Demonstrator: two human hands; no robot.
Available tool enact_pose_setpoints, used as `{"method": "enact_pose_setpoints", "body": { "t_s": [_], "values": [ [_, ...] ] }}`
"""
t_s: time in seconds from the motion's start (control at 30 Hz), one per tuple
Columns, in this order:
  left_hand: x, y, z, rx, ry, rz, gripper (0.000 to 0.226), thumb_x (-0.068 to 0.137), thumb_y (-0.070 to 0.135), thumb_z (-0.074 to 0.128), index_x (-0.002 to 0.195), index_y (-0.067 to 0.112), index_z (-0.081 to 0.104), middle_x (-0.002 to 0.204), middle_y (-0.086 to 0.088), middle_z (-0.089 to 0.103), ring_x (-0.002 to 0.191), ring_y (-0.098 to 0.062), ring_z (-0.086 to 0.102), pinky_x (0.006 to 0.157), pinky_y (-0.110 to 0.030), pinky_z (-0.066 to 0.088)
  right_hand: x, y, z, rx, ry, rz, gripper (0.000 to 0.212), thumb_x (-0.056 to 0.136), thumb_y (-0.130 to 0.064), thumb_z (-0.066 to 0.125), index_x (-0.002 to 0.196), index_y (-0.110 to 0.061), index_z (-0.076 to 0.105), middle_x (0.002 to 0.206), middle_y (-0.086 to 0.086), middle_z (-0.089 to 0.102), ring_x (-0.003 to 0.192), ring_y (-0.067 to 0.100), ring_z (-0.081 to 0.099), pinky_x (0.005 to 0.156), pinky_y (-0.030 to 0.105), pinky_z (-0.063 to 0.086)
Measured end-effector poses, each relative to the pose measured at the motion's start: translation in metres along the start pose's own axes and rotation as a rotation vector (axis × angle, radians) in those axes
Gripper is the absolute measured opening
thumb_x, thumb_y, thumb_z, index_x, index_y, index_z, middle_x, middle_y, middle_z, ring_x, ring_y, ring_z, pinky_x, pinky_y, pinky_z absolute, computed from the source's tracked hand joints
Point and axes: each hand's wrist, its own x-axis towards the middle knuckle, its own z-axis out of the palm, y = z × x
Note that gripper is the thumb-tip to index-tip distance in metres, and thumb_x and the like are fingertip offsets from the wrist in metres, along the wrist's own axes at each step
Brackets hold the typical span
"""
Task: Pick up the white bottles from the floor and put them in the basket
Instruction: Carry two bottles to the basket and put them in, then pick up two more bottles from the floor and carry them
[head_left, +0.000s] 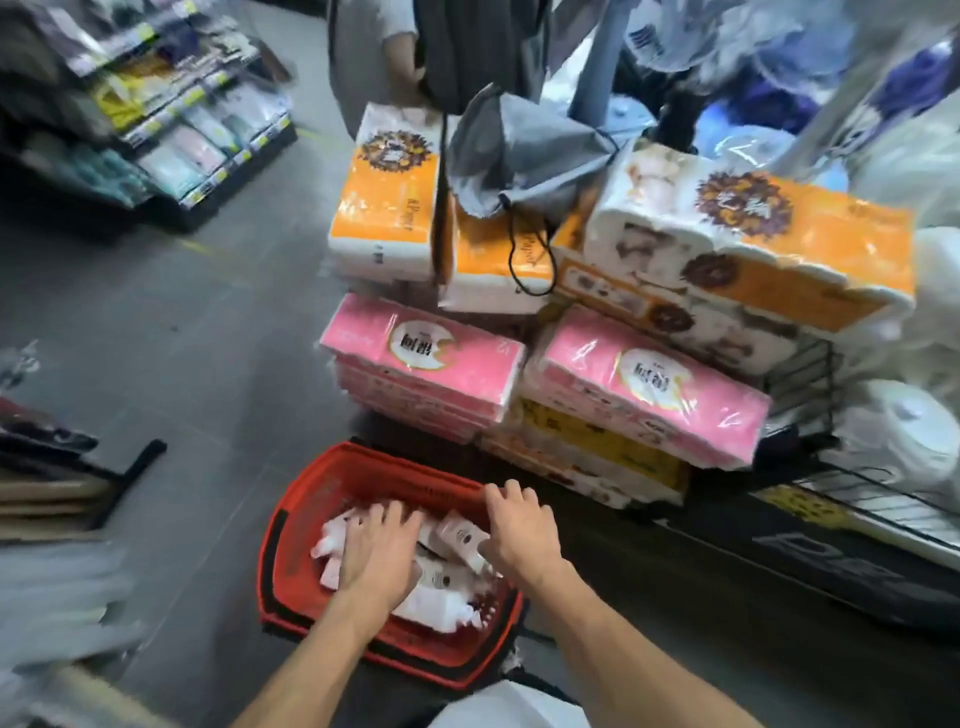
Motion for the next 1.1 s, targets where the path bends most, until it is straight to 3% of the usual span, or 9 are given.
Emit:
{"method": "enact_pose_setpoints", "body": {
  "t_s": [0.2, 0.43, 0.6, 0.93, 1.1],
  "values": [
    [-0.017, 0.036, -0.041, 0.147, 0.105, 0.257, 0.055, 0.094, 0.034, 0.055, 0.145, 0.034, 0.036, 0.143, 0.001, 0.041, 0.13, -0.025, 0.039, 0.102, -0.043, 0.032, -0.08, 0.034, -0.008, 0.157, 0.139, 0.247, 0.06, 0.088, -0.041, 0.064, 0.14, -0.032, 0.036, 0.131, 0.001, 0.048, 0.12, 0.028, 0.049, 0.095, 0.044, 0.046],
    [-0.038, 0.108, -0.069, 0.287, 0.157, 0.572, 0.066, 0.093, 0.044, 0.058, 0.152, 0.032, 0.03, 0.149, 0.0, 0.039, 0.136, -0.027, 0.037, 0.105, -0.045, 0.032, -0.181, 0.098, -0.01, 0.313, 0.212, 0.585, 0.057, 0.086, -0.032, 0.066, 0.137, -0.031, 0.041, 0.131, 0.002, 0.046, 0.123, 0.029, 0.047, 0.095, 0.044, 0.046],
    [-0.069, 0.187, -0.086, 0.367, 0.2, 0.797, 0.07, 0.092, 0.047, 0.058, 0.153, 0.034, 0.027, 0.149, 0.0, 0.039, 0.136, -0.026, 0.038, 0.105, -0.043, 0.035, -0.262, 0.142, 0.004, 0.475, 0.315, 0.832, 0.057, 0.086, -0.023, 0.065, 0.138, -0.03, 0.042, 0.133, 0.002, 0.045, 0.122, 0.027, 0.047, 0.094, 0.041, 0.044],
    [-0.174, 0.38, -0.073, 0.436, 0.262, 1.125, 0.063, 0.091, 0.045, 0.054, 0.149, 0.036, 0.033, 0.144, 0.003, 0.043, 0.132, -0.024, 0.042, 0.1, -0.04, 0.039, -0.457, 0.244, 0.049, 0.67, 0.53, 1.276, 0.057, 0.085, -0.024, 0.066, 0.137, -0.032, 0.045, 0.133, 0.001, 0.047, 0.127, 0.026, 0.046, 0.1, 0.038, 0.042],
    [-0.222, 0.459, -0.058, 0.399, 0.28, 1.235, 0.065, 0.089, 0.043, 0.055, 0.149, 0.036, 0.033, 0.142, 0.003, 0.046, 0.13, -0.023, 0.044, 0.098, -0.038, 0.04, -0.535, 0.284, 0.069, 0.713, 0.624, 1.397, 0.059, 0.085, -0.03, 0.068, 0.138, -0.031, 0.042, 0.134, 0.002, 0.049, 0.128, 0.026, 0.049, 0.099, 0.036, 0.045]
  ]
}}
